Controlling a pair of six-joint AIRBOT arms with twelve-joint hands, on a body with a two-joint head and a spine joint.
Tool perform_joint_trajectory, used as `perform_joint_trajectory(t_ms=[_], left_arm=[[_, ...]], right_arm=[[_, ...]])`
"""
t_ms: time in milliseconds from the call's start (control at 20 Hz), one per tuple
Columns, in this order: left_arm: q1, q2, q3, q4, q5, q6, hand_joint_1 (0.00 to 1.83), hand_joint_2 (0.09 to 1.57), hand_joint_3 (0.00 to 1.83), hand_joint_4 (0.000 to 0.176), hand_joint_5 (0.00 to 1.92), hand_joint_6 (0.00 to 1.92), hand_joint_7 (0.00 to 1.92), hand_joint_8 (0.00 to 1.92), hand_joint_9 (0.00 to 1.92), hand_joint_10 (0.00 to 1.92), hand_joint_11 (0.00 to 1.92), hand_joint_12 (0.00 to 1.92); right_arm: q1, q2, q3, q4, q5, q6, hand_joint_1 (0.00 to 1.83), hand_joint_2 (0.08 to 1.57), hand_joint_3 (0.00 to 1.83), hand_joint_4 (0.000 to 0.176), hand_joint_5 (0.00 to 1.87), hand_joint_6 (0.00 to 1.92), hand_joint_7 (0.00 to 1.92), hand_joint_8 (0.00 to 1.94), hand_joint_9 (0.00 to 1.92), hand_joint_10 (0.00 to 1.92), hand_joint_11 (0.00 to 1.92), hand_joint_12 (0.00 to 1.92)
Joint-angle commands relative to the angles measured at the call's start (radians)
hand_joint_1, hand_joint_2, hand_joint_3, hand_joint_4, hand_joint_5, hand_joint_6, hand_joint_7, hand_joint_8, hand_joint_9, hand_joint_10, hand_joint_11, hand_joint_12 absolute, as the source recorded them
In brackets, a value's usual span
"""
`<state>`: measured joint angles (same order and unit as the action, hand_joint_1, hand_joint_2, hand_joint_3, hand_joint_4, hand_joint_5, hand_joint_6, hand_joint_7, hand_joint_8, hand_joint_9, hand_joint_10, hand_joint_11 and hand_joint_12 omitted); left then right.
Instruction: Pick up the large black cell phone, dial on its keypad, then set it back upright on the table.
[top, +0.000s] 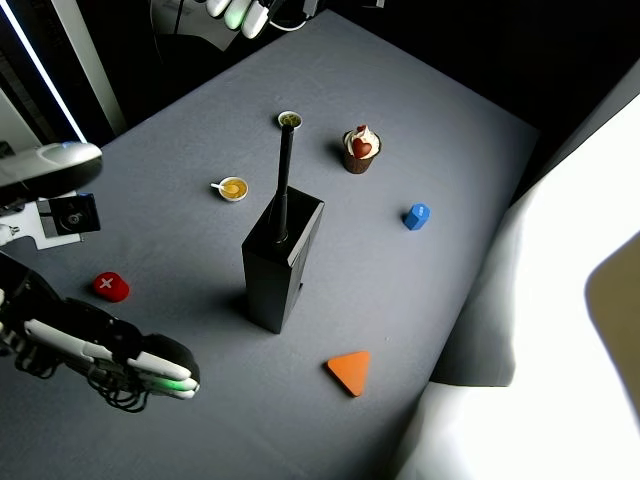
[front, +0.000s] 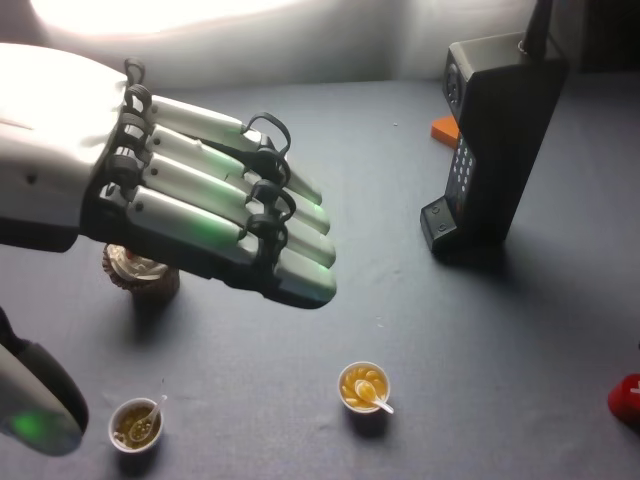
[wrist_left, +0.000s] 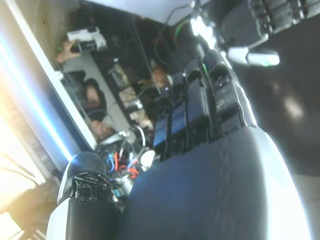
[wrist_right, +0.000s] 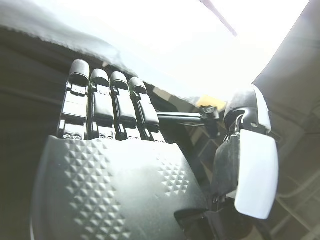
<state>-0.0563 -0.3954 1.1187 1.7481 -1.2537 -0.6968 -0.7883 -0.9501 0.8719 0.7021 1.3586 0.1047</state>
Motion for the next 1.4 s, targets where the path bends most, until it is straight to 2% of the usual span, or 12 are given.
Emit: perform_joint_trajectory(t_ms=[0,100,200,250,300,450,600,650,850,1050,1200,1350], left_arm=[[-0.026,0.004,-0.003,-0.106,-0.014,-0.002,0.0,1.16,0.0,0.0,0.16,0.0,0.19,0.0,0.19,0.01,0.0,0.45],[-0.026,0.004,-0.006,-0.101,-0.013,-0.002,0.0,1.16,0.0,0.0,0.17,0.0,0.2,0.01,0.2,0.01,0.0,0.48],[-0.026,0.003,-0.009,-0.101,-0.013,-0.001,0.0,1.16,0.0,0.0,0.14,0.0,0.18,0.0,0.19,0.0,0.0,0.44],[-0.026,0.003,-0.013,-0.1,-0.013,-0.001,0.0,1.16,0.0,0.0,0.15,0.0,0.2,0.01,0.2,0.01,0.0,0.5],[-0.026,0.003,-0.015,-0.1,-0.013,-0.001,0.0,1.17,0.0,0.0,0.16,0.0,0.2,0.0,0.21,0.01,0.0,0.53],[-0.03,-0.001,-0.025,-0.096,-0.013,-0.001,0.0,1.17,0.0,0.0,0.15,0.0,0.18,0.0,0.19,0.0,0.0,0.48],[-0.03,-0.003,-0.026,-0.094,-0.013,-0.002,0.0,1.16,0.0,0.0,0.16,0.0,0.19,0.0,0.2,0.0,0.0,0.51],[-0.029,-0.002,-0.026,-0.093,-0.012,-0.002,0.0,1.16,0.0,0.0,0.15,0.0,0.18,0.0,0.17,0.0,0.0,0.46],[-0.027,-0.001,-0.022,-0.09,-0.014,-0.002,0.0,1.16,0.0,0.0,0.15,0.0,0.18,0.0,0.17,0.0,0.0,0.5],[-0.022,0.002,-0.016,-0.09,-0.015,-0.002,0.0,1.18,0.0,0.0,0.13,0.0,0.14,0.01,0.14,0.0,0.0,0.34],[-0.018,-0.001,-0.016,-0.086,-0.014,-0.003,0.0,1.17,0.0,0.0,0.14,0.0,0.15,0.01,0.15,0.0,0.0,0.37],[-0.016,0.0,-0.017,-0.074,-0.011,-0.003,0.0,1.16,0.0,0.0,0.14,0.0,0.15,0.0,0.16,0.01,0.0,0.45]], right_arm=[[0.01,0.004,0.009,-0.036,0.104,0.022,0.51,0.98,0.01,0.0,0.08,0.0,0.06,0.0,0.05,0.0,0.0,0.34],[0.01,-0.007,0.037,-0.036,0.098,0.049,0.56,0.98,0.0,0.0,0.09,0.0,0.07,0.0,0.05,0.0,0.0,0.31],[0.012,-0.026,0.068,-0.036,0.091,0.071,0.58,1.01,0.01,0.0,0.07,0.0,0.05,0.0,0.03,0.0,0.0,0.25],[0.015,-0.045,0.096,-0.036,0.081,0.082,0.58,1.01,0.0,0.0,0.07,0.0,0.05,0.0,0.04,0.0,0.0,0.26],[0.017,-0.052,0.107,-0.036,0.077,0.084,0.54,1.05,0.01,0.0,0.04,0.0,0.02,0.0,0.01,0.0,0.0,0.18],[0.043,-0.081,0.148,-0.036,0.039,0.093,0.65,1.04,0.0,0.0,0.03,0.0,0.0,0.0,0.0,0.0,0.0,0.1],[0.069,-0.11,0.178,-0.036,0.009,0.095,0.71,1.03,0.0,0.0,0.0,0.0,0.0,0.0,0.0,0.0,0.0,0.01],[0.071,-0.11,0.185,-0.036,0.0,0.095,0.74,1.02,0.0,0.0,0.0,0.0,0.0,0.0,0.0,0.0,0.0,0.0],[0.083,-0.123,0.203,-0.042,-0.008,0.095,0.76,1.02,0.0,0.0,0.0,0.0,0.0,0.0,0.0,0.0,0.0,0.0],[0.175,-0.141,0.213,-0.088,-0.062,0.095,0.8,1.01,0.0,0.0,0.0,0.0,0.0,0.0,0.0,0.0,0.0,0.0],[0.204,-0.157,0.212,-0.099,-0.093,0.095,0.86,0.99,0.0,0.0,0.0,0.0,0.0,0.0,0.0,0.0,0.0,0.0],[0.218,-0.161,0.215,-0.1,-0.118,0.095,0.81,1.03,0.01,0.0,0.0,0.0,0.0,0.0,0.0,0.0,0.0,0.0]])
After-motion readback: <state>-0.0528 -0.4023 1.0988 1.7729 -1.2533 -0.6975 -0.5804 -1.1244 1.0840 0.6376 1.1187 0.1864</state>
